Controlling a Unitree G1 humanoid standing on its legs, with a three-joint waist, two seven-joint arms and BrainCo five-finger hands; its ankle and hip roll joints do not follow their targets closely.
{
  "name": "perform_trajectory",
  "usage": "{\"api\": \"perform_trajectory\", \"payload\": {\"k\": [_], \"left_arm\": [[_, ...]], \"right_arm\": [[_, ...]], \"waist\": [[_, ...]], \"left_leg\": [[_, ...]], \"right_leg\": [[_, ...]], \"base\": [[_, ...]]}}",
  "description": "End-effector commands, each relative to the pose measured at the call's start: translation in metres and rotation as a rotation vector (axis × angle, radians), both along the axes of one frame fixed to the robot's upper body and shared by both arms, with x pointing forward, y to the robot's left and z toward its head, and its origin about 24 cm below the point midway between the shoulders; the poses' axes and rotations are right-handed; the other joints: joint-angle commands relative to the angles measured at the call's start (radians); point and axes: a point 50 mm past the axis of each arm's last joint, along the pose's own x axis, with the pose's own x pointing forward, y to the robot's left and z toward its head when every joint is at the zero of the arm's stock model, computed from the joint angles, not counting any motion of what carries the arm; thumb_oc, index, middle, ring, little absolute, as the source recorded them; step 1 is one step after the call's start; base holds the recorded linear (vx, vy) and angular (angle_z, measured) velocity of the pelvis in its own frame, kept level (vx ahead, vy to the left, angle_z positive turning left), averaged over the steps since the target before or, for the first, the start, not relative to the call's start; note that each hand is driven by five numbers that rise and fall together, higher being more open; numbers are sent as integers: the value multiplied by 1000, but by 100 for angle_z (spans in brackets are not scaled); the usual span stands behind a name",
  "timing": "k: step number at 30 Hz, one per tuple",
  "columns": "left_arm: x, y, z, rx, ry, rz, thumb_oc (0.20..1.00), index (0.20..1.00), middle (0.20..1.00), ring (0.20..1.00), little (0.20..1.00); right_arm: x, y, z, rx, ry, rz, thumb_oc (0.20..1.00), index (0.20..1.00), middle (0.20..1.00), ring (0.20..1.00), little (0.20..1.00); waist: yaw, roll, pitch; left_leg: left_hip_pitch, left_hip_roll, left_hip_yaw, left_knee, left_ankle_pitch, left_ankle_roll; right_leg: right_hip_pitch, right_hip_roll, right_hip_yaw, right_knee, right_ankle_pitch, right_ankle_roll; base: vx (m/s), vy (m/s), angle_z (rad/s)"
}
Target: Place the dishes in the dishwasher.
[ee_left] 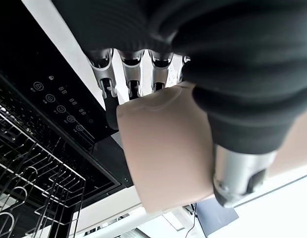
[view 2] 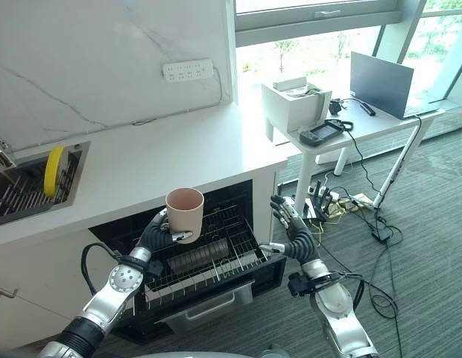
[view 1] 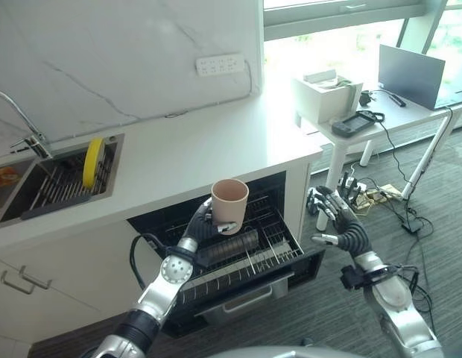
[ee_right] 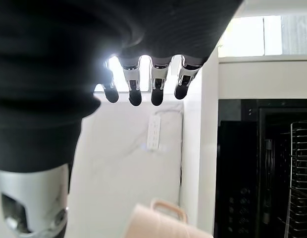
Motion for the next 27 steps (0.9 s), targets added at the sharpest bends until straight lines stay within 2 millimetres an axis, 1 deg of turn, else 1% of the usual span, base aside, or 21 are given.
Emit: {"api": "perform_trajectory", "payload": {"k": [1, 4, 8, 12, 15, 18, 19, 23, 25, 27], "left_arm": [[25, 4, 48, 31, -200, -61, 200, 200, 200, 200, 200], [27, -2, 53, 42, -226, -83, 200, 200, 200, 200, 200], [26, -4, 61, 60, -273, -88, 200, 200, 200, 200, 200], [22, -5, 68, 87, -332, -84, 200, 200, 200, 200, 200], [19, -7, 73, 85, -375, -71, 200, 200, 200, 200, 200], [18, -9, 76, 91, -401, -66, 200, 200, 200, 200, 200], [17, -13, 82, 90, -436, -53, 200, 200, 200, 200, 200], [18, -16, 83, 71, -450, -25, 200, 200, 200, 200, 200], [20, -18, 83, 62, -453, -12, 200, 200, 200, 200, 200], [22, -23, 83, 60, -451, -6, 200, 200, 200, 200, 200]], "right_arm": [[12, 18, 37, 58, -206, 90, 1000, 1000, 1000, 1000, 1000], [17, 20, 35, 111, -174, 74, 1000, 1000, 1000, 1000, 1000], [20, 20, 29, 189, -106, 63, 1000, 1000, 1000, 1000, 1000], [20, 25, 24, 390, 4, 118, 1000, 1000, 1000, 1000, 1000], [20, 31, 21, 460, 36, 117, 1000, 1000, 1000, 1000, 1000], [21, 34, 21, 465, 47, 103, 1000, 1000, 1000, 1000, 1000], [25, 38, 22, 446, 69, 87, 1000, 1000, 1000, 1000, 1000], [29, 44, 21, 425, 106, 55, 1000, 1000, 1000, 1000, 1000], [30, 47, 23, 422, 99, 42, 1000, 1000, 1000, 1000, 1000], [32, 51, 27, 379, 67, 10, 1000, 1000, 1000, 1000, 1000]], "waist": [[28, -46, 11], [38, -47, 10], [48, -45, 11], [56, -47, 11], [65, -49, 11], [69, -51, 10], [76, -55, 12], [82, -60, 10], [82, -62, 9], [82, -62, 7]], "left_leg": [[9, 49, -100, 27, -63, -28], [10, 51, -108, 27, -64, -30], [9, 52, -116, 29, -64, -32], [13, 54, -121, 26, -62, -34], [15, 55, -125, 24, -61, -37], [15, 55, -127, 23, -62, -37], [17, 54, -130, 22, -62, -37], [19, 53, -132, 19, -62, -39], [20, 53, -129, 18, -61, -39], [21, 53, -129, 17, -61, -38]], "right_leg": [[27, -116, -26, 50, -56, 119], [31, -116, -32, 53, -60, 118], [38, -116, -41, 57, -67, 116], [47, -114, -51, 54, -68, 113], [53, -115, -59, 51, -67, 111], [54, -115, -62, 50, -66, 111], [59, -115, -66, 46, -65, 110], [62, -114, -68, 43, -64, 109], [62, -115, -68, 42, -62, 110], [62, -115, -64, 39, -60, 110]], "base": [[0, 0, 0], [8, -3, 1], [18, -4, 6], [26, -2, 14], [21, -1, 4], [8, -5, 13], [7, -5, 7], [0, 0, 0], [0, 0, 0], [0, 0, 0]]}}
